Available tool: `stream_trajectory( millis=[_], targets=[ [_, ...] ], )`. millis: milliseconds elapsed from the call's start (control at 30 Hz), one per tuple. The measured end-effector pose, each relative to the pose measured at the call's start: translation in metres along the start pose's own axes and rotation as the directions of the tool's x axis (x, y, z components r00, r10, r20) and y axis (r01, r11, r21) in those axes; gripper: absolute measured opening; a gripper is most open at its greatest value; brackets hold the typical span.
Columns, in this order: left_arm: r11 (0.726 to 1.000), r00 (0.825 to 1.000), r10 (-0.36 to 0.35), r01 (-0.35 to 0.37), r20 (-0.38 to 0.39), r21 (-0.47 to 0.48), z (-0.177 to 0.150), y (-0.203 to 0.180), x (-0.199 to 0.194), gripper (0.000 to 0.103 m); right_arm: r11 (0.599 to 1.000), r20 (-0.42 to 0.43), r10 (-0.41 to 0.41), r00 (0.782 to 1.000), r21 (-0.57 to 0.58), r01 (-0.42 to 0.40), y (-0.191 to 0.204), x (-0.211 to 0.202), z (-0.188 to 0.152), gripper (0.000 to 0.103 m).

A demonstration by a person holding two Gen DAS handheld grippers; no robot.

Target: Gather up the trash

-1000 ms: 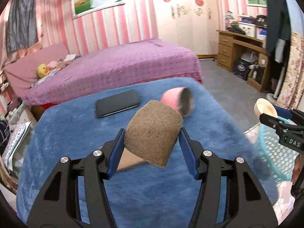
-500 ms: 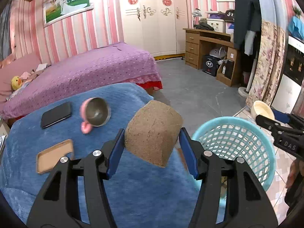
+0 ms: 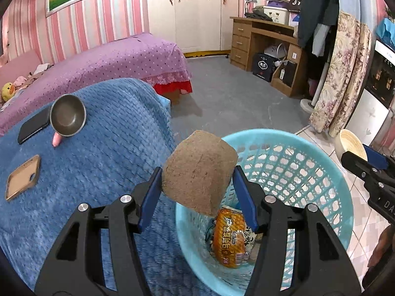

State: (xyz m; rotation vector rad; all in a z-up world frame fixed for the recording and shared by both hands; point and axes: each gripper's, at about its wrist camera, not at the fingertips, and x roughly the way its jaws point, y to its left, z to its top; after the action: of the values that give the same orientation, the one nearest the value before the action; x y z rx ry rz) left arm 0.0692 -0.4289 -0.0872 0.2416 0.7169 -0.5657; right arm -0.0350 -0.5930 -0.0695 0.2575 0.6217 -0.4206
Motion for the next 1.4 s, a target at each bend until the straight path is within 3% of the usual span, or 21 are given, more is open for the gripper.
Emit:
stream_trajectory(
  millis=[200, 533, 733, 933, 1000, 1033, 1133, 1200, 1400],
  targets=[
    [0.999, 1.000, 0.005, -0.006, 0.018, 0.046, 0.002, -0.005, 0.001, 0.065, 1.000, -0.009, 0.006, 1.000, 0.002, -0.006, 0.000, 0.007, -0.003, 0.061],
    [0.995, 0.997, 0.045, -0.051, 0.066, 0.091, 0.008, 0.009, -0.011, 0.095, 0.999, -0.014, -0.002, 1.000, -0.040, 0.001, 0.011, 0.010, -0.006, 0.061],
    [0.990, 0.991, 0.083, -0.094, 0.107, 0.108, 0.003, 0.026, -0.030, 0.097, 1.000, -0.016, -0.001, 1.000, -0.029, 0.000, 0.016, 0.014, -0.008, 0.061],
    [0.992, 0.989, 0.108, -0.114, 0.103, 0.048, 0.001, 0.054, -0.042, 0.097, 0.999, -0.019, 0.011, 1.000, -0.031, -0.011, 0.028, 0.023, -0.007, 0.062],
    [0.994, 0.990, 0.103, -0.106, 0.092, 0.021, 0.000, 0.066, -0.045, 0.097, 1.000, -0.019, 0.011, 1.000, -0.023, -0.011, 0.030, 0.024, -0.005, 0.078],
    [0.994, 0.990, 0.105, -0.106, 0.091, 0.011, 0.000, 0.071, -0.047, 0.097, 1.000, -0.014, 0.007, 1.000, -0.013, -0.007, 0.031, 0.024, -0.005, 0.080],
    [0.994, 0.990, 0.108, -0.107, 0.092, -0.015, -0.005, 0.086, -0.054, 0.097, 1.000, -0.006, 0.008, 1.000, 0.018, -0.007, 0.031, 0.022, -0.004, 0.082],
    [0.994, 0.990, 0.108, -0.105, 0.092, -0.034, -0.008, 0.095, -0.059, 0.097, 0.999, -0.013, 0.012, 1.000, 0.034, -0.012, 0.030, 0.021, -0.004, 0.090],
    [0.992, 0.987, 0.107, -0.098, 0.117, -0.079, -0.021, 0.115, -0.084, 0.097, 0.999, -0.001, -0.005, 1.000, 0.035, 0.005, 0.035, 0.003, -0.006, 0.091]
  ],
)
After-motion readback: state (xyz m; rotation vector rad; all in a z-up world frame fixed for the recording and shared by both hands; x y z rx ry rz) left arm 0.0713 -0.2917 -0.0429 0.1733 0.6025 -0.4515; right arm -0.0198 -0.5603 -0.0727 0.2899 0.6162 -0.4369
